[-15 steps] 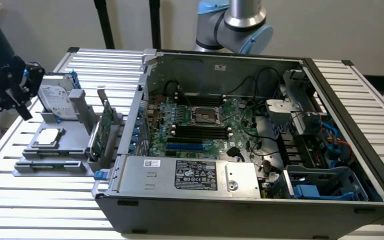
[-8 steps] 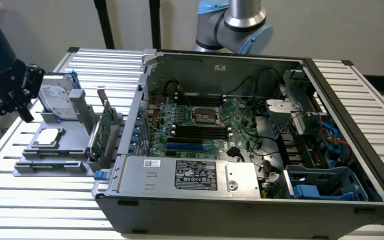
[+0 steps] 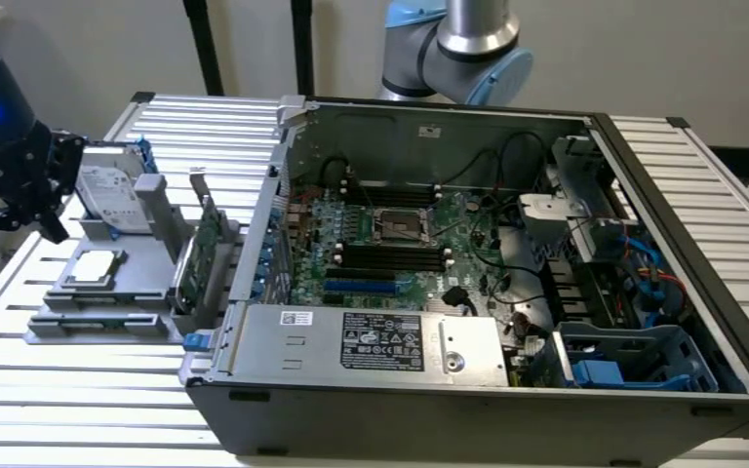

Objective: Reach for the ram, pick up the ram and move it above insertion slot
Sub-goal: 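Pick up the ram and move it above insertion slot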

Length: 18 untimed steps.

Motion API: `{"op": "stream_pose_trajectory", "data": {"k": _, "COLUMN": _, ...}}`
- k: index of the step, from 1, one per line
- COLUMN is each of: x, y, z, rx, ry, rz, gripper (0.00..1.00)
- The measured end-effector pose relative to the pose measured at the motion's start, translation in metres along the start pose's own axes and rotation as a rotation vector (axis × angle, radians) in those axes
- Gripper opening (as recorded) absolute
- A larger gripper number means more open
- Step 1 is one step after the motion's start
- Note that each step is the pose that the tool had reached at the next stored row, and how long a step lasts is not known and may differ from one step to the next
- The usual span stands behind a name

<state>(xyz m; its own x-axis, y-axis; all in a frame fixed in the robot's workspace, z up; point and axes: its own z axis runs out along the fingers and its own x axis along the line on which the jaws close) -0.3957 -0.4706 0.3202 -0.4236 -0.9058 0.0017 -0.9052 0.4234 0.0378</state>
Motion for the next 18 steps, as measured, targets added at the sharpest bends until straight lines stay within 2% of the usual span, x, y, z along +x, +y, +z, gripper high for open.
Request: {"op": "stream_pose_trajectory", "data": {"k": 18, "x": 0.0, "y": -0.0003, "z": 0.0092, "rx": 0.0016, "ry": 0.0121, "rz": -0.327, "gripper": 0.11}}
